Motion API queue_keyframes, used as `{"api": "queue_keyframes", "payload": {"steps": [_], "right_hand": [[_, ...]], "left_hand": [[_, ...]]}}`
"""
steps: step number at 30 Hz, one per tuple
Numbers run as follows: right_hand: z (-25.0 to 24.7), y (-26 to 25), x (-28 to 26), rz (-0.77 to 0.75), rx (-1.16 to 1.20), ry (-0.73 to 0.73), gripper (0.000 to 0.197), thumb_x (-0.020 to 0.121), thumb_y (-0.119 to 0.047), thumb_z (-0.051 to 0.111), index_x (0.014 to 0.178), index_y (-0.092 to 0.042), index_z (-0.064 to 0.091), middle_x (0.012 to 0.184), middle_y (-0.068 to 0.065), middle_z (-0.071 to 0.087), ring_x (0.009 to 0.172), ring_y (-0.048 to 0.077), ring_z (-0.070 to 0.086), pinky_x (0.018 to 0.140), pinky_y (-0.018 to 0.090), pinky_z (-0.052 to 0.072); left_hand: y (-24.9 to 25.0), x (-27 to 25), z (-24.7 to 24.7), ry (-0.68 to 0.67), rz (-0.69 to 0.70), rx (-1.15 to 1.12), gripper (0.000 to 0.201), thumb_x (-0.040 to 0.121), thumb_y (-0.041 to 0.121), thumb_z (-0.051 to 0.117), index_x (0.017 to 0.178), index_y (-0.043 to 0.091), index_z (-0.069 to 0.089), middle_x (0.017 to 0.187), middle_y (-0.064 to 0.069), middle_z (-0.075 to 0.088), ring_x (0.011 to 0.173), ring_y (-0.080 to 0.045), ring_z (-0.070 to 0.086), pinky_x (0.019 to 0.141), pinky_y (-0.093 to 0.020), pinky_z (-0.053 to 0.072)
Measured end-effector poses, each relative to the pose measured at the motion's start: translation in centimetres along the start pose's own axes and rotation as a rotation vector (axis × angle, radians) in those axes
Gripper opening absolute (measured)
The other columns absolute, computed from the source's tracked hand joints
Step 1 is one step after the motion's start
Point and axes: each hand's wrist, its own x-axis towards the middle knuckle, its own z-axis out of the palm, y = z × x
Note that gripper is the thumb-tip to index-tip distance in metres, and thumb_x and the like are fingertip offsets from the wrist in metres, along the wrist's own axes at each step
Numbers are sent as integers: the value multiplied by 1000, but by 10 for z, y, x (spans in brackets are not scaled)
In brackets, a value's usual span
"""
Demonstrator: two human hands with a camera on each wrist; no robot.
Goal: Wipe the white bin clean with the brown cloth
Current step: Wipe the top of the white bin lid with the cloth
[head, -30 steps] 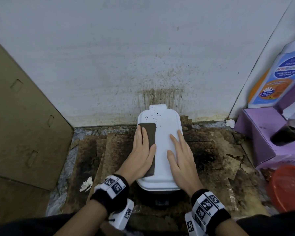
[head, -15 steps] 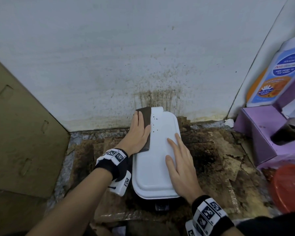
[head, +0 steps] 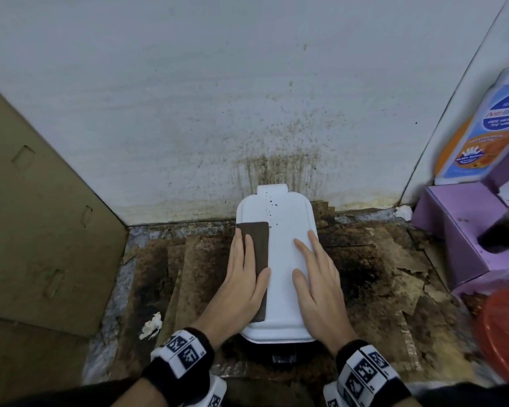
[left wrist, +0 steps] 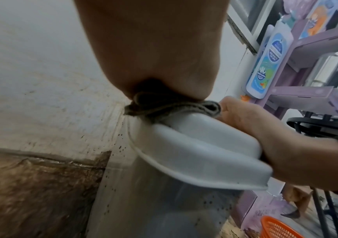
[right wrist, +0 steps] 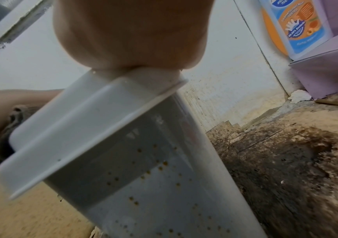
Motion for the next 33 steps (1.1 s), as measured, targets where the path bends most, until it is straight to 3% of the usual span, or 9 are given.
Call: {"api": "queue_keyframes", "payload": {"steps": [4,9,13,16,22,27,31,33], "right_hand": [[0,0,2,-11,2,11,57,100,-46,33,156,-38,28,167,-26,1,148,-5,9,114,12,-1],[0,0,2,-2,-1,11,54,102,-43,34,156,-38,29,167,-26,2,148,-5,10,112,6,-5],[0,-1,3,2,6,6,54,102,-45,32,156,-40,27,166,-28,1,148,-7,7,115,16,1],[0,-1,3,11,7,-2,54,102,-46,31,156,-42,27,166,-29,-1,148,-7,6,116,19,3],[0,-2,5,8,7,-4,53,102,-46,31,155,-41,28,165,-31,-2,146,-12,2,116,20,3],[0,-2,2,3,6,-9,54,102,-47,33,155,-41,28,165,-31,-3,144,-15,1,115,19,3],[0,-3,2,1,13,-9,54,102,-48,33,156,-41,27,165,-32,-3,142,-14,3,113,14,1],[0,-1,2,4,11,-5,55,102,-48,32,156,-41,27,165,-32,-3,144,-10,8,113,14,1]], "left_hand": [[-1,9,-2,-15,16,19,77,112,47,28,160,20,-27,161,12,-45,148,2,-38,121,-18,-15],[-3,40,-13,-24,106,239,73,113,47,22,160,18,-25,163,7,-43,147,-2,-42,121,-24,-21],[-6,83,-23,-37,173,414,69,113,45,18,163,12,-16,171,-3,-27,157,-13,-28,129,-34,-14],[-4,117,-33,-56,188,454,68,114,41,19,165,7,-9,173,-9,-19,160,-19,-18,126,-30,-16],[7,172,-49,-91,76,409,65,114,39,23,165,4,2,175,-12,-4,162,-24,-3,129,-37,-1],[8,164,-46,-49,82,411,65,114,37,24,165,3,4,175,-13,-4,162,-24,-2,130,-37,-1],[5,135,-38,-81,122,458,70,113,40,23,164,5,-10,173,-10,-20,160,-21,-17,129,-36,-12],[6,113,-36,-123,151,487,71,113,42,22,163,6,-14,172,-8,-24,157,-15,-25,124,-29,-19]]}}
